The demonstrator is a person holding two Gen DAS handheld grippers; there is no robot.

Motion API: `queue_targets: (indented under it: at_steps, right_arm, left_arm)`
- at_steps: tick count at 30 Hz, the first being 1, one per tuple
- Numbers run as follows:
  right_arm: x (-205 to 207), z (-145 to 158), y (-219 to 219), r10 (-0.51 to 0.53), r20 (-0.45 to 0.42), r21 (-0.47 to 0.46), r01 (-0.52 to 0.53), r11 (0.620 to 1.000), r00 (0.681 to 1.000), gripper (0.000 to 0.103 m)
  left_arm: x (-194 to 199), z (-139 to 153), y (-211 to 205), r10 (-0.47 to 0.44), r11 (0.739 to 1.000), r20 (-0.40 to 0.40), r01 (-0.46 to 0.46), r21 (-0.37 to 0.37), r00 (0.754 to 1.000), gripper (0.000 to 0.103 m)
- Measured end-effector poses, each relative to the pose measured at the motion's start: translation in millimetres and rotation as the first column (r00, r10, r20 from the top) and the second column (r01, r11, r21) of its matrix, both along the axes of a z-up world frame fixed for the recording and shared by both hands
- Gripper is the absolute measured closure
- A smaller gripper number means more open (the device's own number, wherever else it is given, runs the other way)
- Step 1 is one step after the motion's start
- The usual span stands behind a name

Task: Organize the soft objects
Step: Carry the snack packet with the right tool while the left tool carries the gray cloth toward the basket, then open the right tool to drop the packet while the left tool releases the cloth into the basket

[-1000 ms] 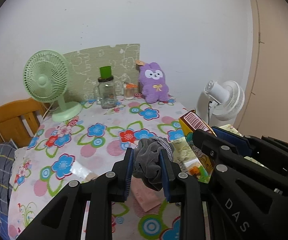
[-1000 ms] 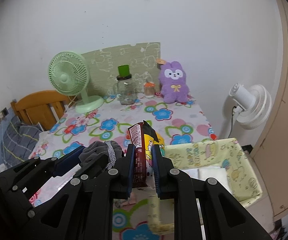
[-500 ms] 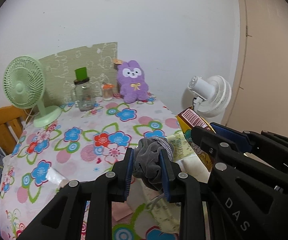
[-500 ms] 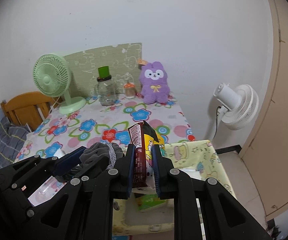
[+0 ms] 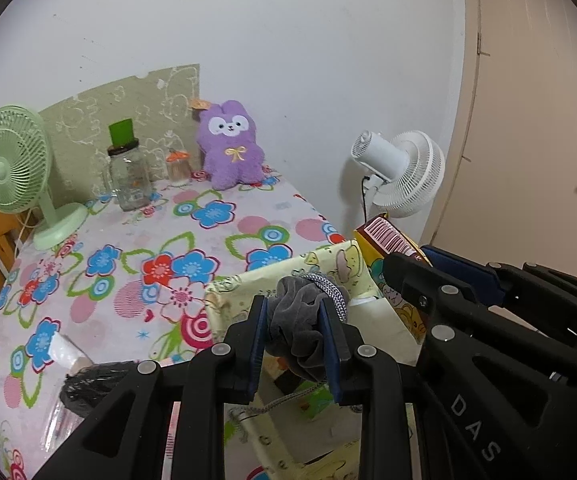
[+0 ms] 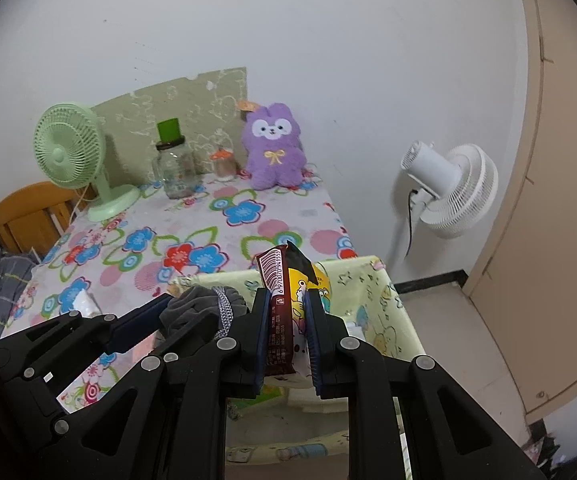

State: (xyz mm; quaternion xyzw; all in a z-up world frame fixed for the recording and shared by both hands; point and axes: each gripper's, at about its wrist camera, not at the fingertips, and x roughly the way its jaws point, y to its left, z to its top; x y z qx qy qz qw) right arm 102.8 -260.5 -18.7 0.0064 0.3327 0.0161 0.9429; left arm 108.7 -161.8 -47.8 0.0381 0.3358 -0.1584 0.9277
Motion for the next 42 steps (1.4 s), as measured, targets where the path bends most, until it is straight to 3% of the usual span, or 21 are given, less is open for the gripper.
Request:
queue_targets:
  at_steps: [15,22,29,33,35,37,42]
  right_arm:
    - [18.1,-37.8,-22.8,-0.064,-0.11,0.021,0.066,0.998,0.992,0.083]
    - [22.9,-47.9,-21.4,-0.065,-0.136,0.045,0.072,0.996,0.989,0.083]
    - [28.1,-48.0,-16.1,-0.048,-0.143,0.072,0.059,0.996,0.989,0.08]
    - [28.1,-45.4,-14.8,-0.06,-0.14,0.036,0.066,0.997,0.988,0.079]
    - [27.3,-43.8,-15.1,-0.064,-0.135,0.027,0.068,0.997,0.989,0.066]
    - [24.7,-41.1,-17.0,-0.079,-0.124,0.027,0.083,0.996,0.989,0.028]
    - [17.5,-36.2,-18.5,-0.091,-0.104,0.041,0.096,0.995,0.99,0.024]
  left_arm:
    - [21.5,-36.3,-21.1,-0.034,0.998,-0.1,0.038,0.042,0.994,0.076]
    - [25.5,-39.4,-19.9,-0.044,0.996,-0.097,0.051,0.072,0.994,0.076]
    - [29.1,-36.9,-14.9,-0.057,0.994,-0.093,0.065,0.089,0.994,0.069]
    - [28.5,-36.0,-15.4,-0.062,0.994,-0.105,0.071,0.088,0.993,0.063]
    - [25.9,-34.4,-16.5,-0.084,0.994,-0.108,0.092,0.067,0.991,0.042]
    - [19.9,-30.8,-18.0,-0.097,0.993,-0.091,0.102,0.057,0.991,0.025]
    - [15.4,-25.6,-17.7,-0.099,0.993,-0.087,0.104,0.052,0.991,0.018]
